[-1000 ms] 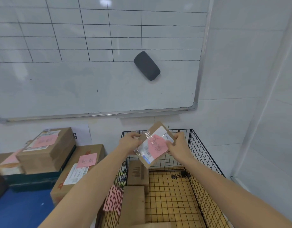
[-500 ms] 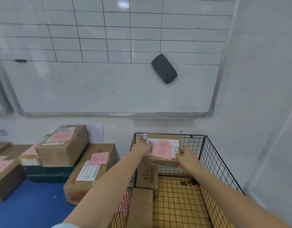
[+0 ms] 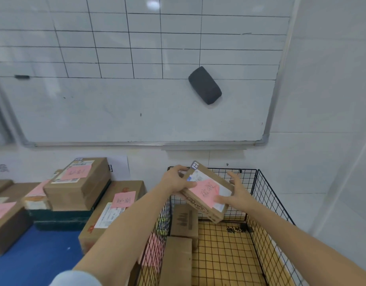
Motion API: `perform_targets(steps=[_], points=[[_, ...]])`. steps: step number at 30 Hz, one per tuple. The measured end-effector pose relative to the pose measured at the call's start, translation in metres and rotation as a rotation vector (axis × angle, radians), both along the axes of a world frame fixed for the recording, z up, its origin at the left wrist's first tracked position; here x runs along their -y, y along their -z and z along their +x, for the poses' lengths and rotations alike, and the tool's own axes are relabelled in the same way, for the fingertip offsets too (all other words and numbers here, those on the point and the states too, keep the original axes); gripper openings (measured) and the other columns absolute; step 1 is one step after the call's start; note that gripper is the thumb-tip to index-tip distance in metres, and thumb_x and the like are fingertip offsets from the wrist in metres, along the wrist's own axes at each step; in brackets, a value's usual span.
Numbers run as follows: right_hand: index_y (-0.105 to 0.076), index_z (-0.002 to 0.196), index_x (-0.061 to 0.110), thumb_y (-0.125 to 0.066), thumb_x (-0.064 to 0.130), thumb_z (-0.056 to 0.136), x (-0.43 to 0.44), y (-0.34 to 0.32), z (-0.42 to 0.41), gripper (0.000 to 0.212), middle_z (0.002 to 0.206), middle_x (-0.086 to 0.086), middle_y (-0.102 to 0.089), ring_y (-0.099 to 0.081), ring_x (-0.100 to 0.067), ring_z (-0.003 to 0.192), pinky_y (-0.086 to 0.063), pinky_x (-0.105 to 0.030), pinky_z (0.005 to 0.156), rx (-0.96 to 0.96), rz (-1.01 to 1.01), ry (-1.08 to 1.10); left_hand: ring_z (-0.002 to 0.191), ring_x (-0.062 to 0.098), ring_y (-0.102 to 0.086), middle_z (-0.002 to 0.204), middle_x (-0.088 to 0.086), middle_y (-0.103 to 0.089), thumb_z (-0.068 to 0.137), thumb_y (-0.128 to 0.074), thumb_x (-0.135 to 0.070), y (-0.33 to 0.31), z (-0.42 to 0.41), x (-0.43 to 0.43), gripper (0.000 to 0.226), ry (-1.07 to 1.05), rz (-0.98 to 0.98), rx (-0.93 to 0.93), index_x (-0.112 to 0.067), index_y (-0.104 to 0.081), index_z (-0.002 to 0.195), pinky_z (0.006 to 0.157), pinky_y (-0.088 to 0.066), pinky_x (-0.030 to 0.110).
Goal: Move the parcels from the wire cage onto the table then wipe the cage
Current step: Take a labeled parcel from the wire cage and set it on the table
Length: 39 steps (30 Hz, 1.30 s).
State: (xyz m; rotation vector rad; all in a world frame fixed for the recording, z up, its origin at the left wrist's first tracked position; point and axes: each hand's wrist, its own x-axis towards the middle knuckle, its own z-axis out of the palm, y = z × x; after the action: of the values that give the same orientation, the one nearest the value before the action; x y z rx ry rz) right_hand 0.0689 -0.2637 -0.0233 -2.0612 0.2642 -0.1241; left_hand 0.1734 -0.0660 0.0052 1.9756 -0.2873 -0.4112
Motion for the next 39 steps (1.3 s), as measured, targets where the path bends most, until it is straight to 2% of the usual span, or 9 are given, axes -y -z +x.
perform_targets(steps=[3,7,11,16,22,26,29,34,39], points=[[-0.033,0.14,0.019,-0.083,0.017,0.071,0.001,0.003,-0.001,0.086,0.123,0.0,-0.055,-0.061,-0.013,0.102,-0.057,-0.024,0.066,-0.048,-0.019,-0.034,0.089,0.027,-0.065,0.114,0.001,-0.056,0.074,-0.079,-0.007,-0.007,-0.007,0.001,0.053,0.077,-0.026,-0.029,-0.017,-0.052,0.119,0.058,-0.06,0.043],[-0.048,0.125,0.017,-0.082,0.028,0.073,0.004,0.007,-0.002,0.063,0.106,0.001,-0.066,-0.069,-0.013,0.089,-0.06,-0.036,0.069,-0.055,0.005,-0.019,0.093,0.023,-0.06,0.116,0.002,-0.055,0.077,-0.075,-0.004,-0.006,-0.011,0.004,0.051,0.051,-0.034,0.038,-0.019,-0.051,0.12,0.064,-0.06,0.041],[-0.045,0.131,0.01,-0.072,0.037,0.081,-0.008,0.005,0.006,0.063,0.119,-0.005,-0.06,-0.061,-0.02,0.1,-0.057,-0.035,0.078,-0.044,0.046,0.179,0.113,0.022,-0.052,0.136,0.006,-0.043,0.077,-0.075,-0.012,0.0,-0.029,0.026,0.076,-0.023,0.048,0.238,-0.022,-0.034,0.14,0.078,-0.048,0.022],[-0.041,0.136,0.01,-0.065,0.032,0.087,-0.009,0.002,0.011,0.059,0.125,-0.009,-0.055,-0.053,-0.019,0.096,-0.05,-0.03,0.072,-0.021,0.097,0.331,0.121,0.024,-0.05,0.14,0.005,-0.045,0.087,-0.065,-0.026,0.009,-0.057,0.049,0.072,0.061,0.13,0.243,-0.02,-0.025,0.147,0.093,-0.048,0.033],[-0.037,0.136,0.01,-0.065,0.033,0.087,-0.004,0.008,0.009,0.061,0.131,-0.015,-0.046,-0.054,-0.027,0.105,-0.053,-0.044,0.087,-0.038,0.13,0.425,0.092,0.017,-0.055,0.118,0.006,-0.058,0.082,-0.072,-0.024,0.012,-0.069,0.055,0.078,-0.065,0.005,0.206,-0.027,-0.021,0.141,0.066,-0.045,0.02],[-0.029,0.139,0.005,-0.061,0.028,0.091,-0.011,0.002,0.006,0.062,0.139,-0.019,-0.028,-0.047,-0.027,0.101,-0.049,-0.038,0.083,-0.078,0.125,0.484,0.086,0.016,-0.054,0.115,0.007,-0.06,0.085,-0.068,-0.026,0.012,-0.076,0.066,0.052,-0.171,0.011,0.193,-0.025,-0.041,0.129,0.067,-0.05,0.023],[-0.032,0.138,0.003,-0.061,0.031,0.091,-0.009,0.002,0.0,0.062,0.14,-0.018,-0.033,-0.051,-0.031,0.112,-0.05,-0.036,0.086,-0.085,0.093,0.455,0.091,0.014,-0.053,0.123,0.005,-0.058,0.088,-0.065,-0.024,0.015,-0.08,0.07,0.048,-0.173,0.02,0.176,-0.027,-0.047,0.132,0.064,-0.048,0.017],[-0.051,0.132,0.009,-0.062,0.031,0.09,0.0,-0.005,-0.02,0.049,0.124,-0.01,-0.06,-0.056,-0.017,0.096,-0.049,-0.024,0.072,-0.014,-0.121,0.206,0.109,0.022,-0.059,0.129,0.007,-0.056,0.086,-0.068,-0.018,0.014,-0.083,0.069,0.051,-0.283,-0.051,0.057,-0.027,-0.05,0.133,0.09,-0.053,0.036],[-0.053,0.131,0.015,-0.066,0.034,0.087,0.0,-0.018,-0.033,0.049,0.122,-0.002,-0.061,-0.057,-0.015,0.102,-0.046,-0.02,0.069,0.108,-0.216,0.084,0.107,0.02,-0.06,0.128,0.005,-0.058,0.086,-0.067,-0.015,0.005,-0.083,0.063,0.052,-0.324,-0.058,0.043,-0.029,-0.051,0.134,0.091,-0.053,0.031]])
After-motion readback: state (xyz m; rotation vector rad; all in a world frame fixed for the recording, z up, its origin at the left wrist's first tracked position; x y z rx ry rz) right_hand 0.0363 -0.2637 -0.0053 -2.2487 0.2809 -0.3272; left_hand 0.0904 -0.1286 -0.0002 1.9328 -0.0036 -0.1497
